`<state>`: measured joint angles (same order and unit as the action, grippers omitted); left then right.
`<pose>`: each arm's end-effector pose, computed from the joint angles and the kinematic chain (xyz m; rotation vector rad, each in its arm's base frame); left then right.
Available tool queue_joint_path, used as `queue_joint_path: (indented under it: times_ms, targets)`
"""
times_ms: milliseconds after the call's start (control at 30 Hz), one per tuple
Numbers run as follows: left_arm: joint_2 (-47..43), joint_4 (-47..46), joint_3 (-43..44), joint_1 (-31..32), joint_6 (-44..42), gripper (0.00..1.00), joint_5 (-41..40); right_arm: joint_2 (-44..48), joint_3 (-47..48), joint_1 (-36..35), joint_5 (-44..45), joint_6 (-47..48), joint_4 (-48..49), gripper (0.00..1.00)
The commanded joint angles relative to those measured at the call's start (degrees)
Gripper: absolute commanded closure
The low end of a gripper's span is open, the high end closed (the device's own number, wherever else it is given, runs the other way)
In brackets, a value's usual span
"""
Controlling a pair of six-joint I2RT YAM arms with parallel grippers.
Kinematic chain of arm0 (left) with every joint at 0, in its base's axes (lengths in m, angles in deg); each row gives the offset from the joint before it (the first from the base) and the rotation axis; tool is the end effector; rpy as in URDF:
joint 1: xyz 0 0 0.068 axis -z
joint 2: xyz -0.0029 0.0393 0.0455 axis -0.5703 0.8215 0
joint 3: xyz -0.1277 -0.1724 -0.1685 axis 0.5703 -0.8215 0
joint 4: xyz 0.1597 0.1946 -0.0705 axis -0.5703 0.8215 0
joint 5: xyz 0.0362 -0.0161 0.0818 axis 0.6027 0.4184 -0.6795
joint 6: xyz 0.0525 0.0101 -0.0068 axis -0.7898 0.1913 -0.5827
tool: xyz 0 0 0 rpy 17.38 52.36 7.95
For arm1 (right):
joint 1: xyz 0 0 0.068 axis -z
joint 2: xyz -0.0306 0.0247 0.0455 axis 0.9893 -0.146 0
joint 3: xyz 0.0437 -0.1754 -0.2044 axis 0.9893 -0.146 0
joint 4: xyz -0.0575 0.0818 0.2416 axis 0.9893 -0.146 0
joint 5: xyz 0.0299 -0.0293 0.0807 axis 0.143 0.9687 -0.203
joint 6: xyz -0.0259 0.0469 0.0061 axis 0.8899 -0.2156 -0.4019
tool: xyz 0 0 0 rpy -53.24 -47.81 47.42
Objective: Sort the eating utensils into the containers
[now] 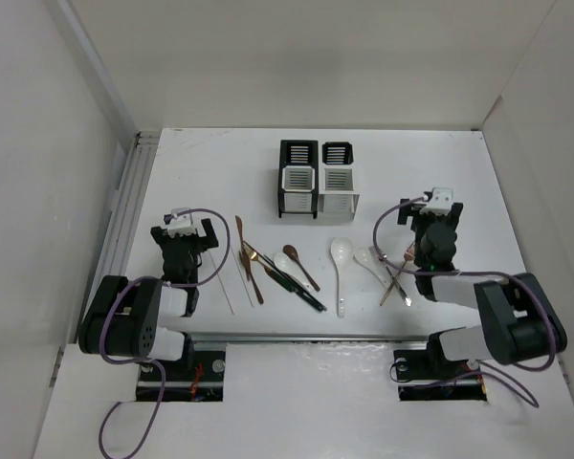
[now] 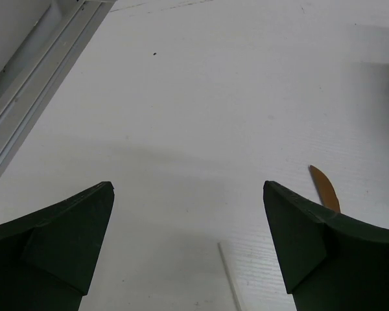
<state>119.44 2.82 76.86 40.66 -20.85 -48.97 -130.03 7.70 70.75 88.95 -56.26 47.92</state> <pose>0.2122 -0.0147 0.1610 -0.0736 1.5388 0.0813 0.2411 0.0320 0.1897 0.0442 1.5153 -0.2997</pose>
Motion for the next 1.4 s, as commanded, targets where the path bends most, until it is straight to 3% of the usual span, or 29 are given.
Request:
queue_joint_path:
  times_ms: [0,167,233,300,333,433,500,533,567,700,733,800,900,967,1067,1367]
  targets:
    - [-0.8,-13.4,1.2,-0.4,0.8,0.01,0.7,7.9,10.9,-0.1,0.3,1.0,-20.2,0.00]
    - [-0.8,-14.0,1.2,-0.4,0.2,0.01,0.7,14.5,28.7,-0.1,5.2,-1.3,-38.7,0.00]
    - [-1.4,-13.3,1.2,-0.9,-1.2,0.01,4.8,16.3,39.2,-0.1,5.9,-2.7,-44.3,0.00]
    - [-9.9,-0.8,5.2,-0.9,-3.6,0.01,10.5,17.0,45.3,-0.1,-1.7,-2.7,-52.9,0.00]
    - [-12.7,17.1,13.6,-0.9,-9.1,0.01,15.6,17.0,50.6,0.6,-5.1,-2.7,-56.8,0.00]
    - [-13.9,46.4,31.4,-0.9,-35.9,0.01,34.4,10.1,58.8,1.1,-9.6,-3.6,-80.2,0.00]
    - [-12.0,47.5,36.8,-0.4,-31.2,0.01,27.4,4.8,65.5,1.1,-7.2,-13.0,-97.9,0.00]
    - [-11.2,47.5,38.9,-0.4,-27.7,0.01,17.8,4.2,65.5,1.7,-5.7,-16.9,-101.6,0.00]
    - [-10.3,48.5,42.7,-0.4,-24.7,0.01,13.3,4.2,61.9,2.2,-5.7,-19.9,-103.7,0.00]
    - [-5.9,56.3,48.1,-0.4,-19.0,0.01,5.8,8.8,47.2,2.9,-9.9,-30.7,-104.5,0.16]
    - [-5.9,57.0,48.1,0.2,-17.1,0.01,5.2,10.8,44.9,3.5,-9.9,-35.0,-105.2,0.31]
    - [-6.6,57.7,46.8,0.7,-14.7,0.01,5.2,13.3,38.1,3.5,-12.7,-39.1,-105.8,0.38]
    - [-8.0,57.8,44.5,2.3,-12.1,0.01,3.8,17.2,32.1,4.0,-16.1,-44.0,-102.9,0.40]
    - [-9.2,57.8,43.3,3.9,-11.4,0.01,3.8,16.6,28.4,4.0,-16.1,-45.4,-102.4,0.46]
    - [-9.7,57.8,41.5,4.5,-8.7,0.01,3.8,11.4,27.8,4.0,-16.1,-45.4,-101.2,0.52]
    - [-12.7,57.2,37.7,4.5,-6.1,0.01,5.1,1.4,27.3,4.5,-17.3,-43.9,-95.5,0.54]
